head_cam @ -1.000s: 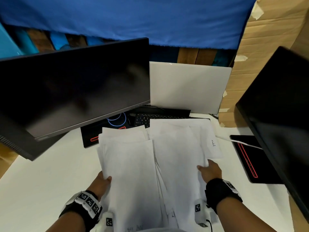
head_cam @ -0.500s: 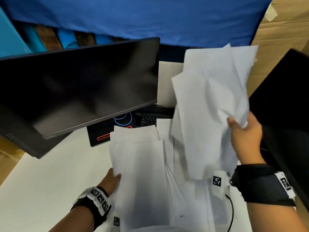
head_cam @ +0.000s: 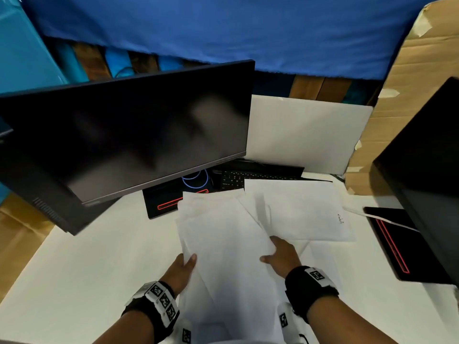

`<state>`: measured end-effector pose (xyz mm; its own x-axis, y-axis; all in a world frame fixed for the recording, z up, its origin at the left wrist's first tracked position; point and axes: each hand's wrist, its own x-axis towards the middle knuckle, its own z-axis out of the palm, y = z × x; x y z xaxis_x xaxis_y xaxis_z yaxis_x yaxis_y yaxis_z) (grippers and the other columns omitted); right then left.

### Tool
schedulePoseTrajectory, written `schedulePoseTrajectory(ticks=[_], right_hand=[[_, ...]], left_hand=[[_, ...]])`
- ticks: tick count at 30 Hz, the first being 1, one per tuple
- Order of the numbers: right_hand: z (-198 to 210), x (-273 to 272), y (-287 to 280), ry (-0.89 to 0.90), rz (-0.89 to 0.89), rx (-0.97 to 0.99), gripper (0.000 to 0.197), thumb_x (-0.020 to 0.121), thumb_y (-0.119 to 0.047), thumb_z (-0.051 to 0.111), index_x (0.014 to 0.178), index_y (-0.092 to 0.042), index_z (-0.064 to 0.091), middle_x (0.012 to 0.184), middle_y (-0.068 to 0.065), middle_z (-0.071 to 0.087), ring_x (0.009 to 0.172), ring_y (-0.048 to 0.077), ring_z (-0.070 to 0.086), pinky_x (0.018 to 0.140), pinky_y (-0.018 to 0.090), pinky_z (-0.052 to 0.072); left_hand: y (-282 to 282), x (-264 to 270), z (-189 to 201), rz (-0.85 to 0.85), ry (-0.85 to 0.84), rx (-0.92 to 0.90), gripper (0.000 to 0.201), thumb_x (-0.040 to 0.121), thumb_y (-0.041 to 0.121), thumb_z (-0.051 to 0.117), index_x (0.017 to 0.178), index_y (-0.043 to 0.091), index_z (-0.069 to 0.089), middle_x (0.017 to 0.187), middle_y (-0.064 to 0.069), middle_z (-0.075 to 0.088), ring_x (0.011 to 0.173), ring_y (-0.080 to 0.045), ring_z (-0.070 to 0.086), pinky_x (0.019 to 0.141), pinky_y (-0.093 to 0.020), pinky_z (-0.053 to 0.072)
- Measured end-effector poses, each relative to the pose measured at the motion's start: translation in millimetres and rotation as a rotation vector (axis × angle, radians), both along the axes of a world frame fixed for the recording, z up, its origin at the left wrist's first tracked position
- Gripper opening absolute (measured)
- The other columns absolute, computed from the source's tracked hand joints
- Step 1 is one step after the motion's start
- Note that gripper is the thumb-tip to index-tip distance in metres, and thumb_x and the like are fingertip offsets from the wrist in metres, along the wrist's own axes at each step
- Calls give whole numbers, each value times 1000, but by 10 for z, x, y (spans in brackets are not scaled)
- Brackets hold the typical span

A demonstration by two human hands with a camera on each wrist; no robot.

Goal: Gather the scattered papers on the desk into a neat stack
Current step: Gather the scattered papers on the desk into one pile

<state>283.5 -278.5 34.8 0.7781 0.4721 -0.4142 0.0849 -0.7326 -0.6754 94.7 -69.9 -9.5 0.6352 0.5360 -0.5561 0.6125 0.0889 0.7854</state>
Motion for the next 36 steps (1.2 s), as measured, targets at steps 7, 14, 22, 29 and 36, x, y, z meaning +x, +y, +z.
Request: schedulePoseTrajectory(ticks=[7, 14, 22, 29, 36], right_hand=[[44, 38, -91, -85, -317, 97, 20, 87, 11, 43, 93, -6, 53, 93, 9, 56, 73, 16, 54, 58, 8, 41], [-223, -205, 105, -3, -170, 16, 37, 91, 8, 34, 121, 0, 55, 114, 14, 56, 107, 25, 55, 78, 12, 34], [-248, -62, -89, -132, -262, -162, 38, 93, -14, 49, 129, -4, 50, 129, 22, 47, 118, 37, 50, 102, 34, 40], [-251, -208, 189, 71, -182, 12, 28, 95, -19, 46, 111, 2, 55, 119, 19, 60, 108, 30, 57, 84, 26, 39], [-182, -111, 68, 197, -60, 206, 44, 84, -1, 58, 127, -7, 51, 117, 5, 60, 112, 22, 57, 93, 24, 43]], left_hand=[[25, -37, -88, -66, 86, 44, 42, 93, 18, 48, 133, 7, 42, 132, -16, 56, 119, -32, 54, 107, -47, 40], [-103, 7, 153, 62, 7, -7, 58, 90, 39, 54, 132, 4, 39, 130, 2, 47, 126, -27, 48, 109, -34, 35], [9, -38, 50, 153, 150, 324, 20, 90, 12, 50, 105, -1, 50, 119, -25, 58, 108, -38, 56, 91, -38, 43], [-193, 103, 150, 21, 17, 269, 36, 92, 12, 50, 126, 4, 44, 127, -12, 55, 117, -31, 53, 101, -34, 38], [-113, 31, 109, 209, -164, 15, 89, 58, 18, 86, 131, 16, 36, 118, -3, 59, 105, -28, 61, 96, -47, 48]])
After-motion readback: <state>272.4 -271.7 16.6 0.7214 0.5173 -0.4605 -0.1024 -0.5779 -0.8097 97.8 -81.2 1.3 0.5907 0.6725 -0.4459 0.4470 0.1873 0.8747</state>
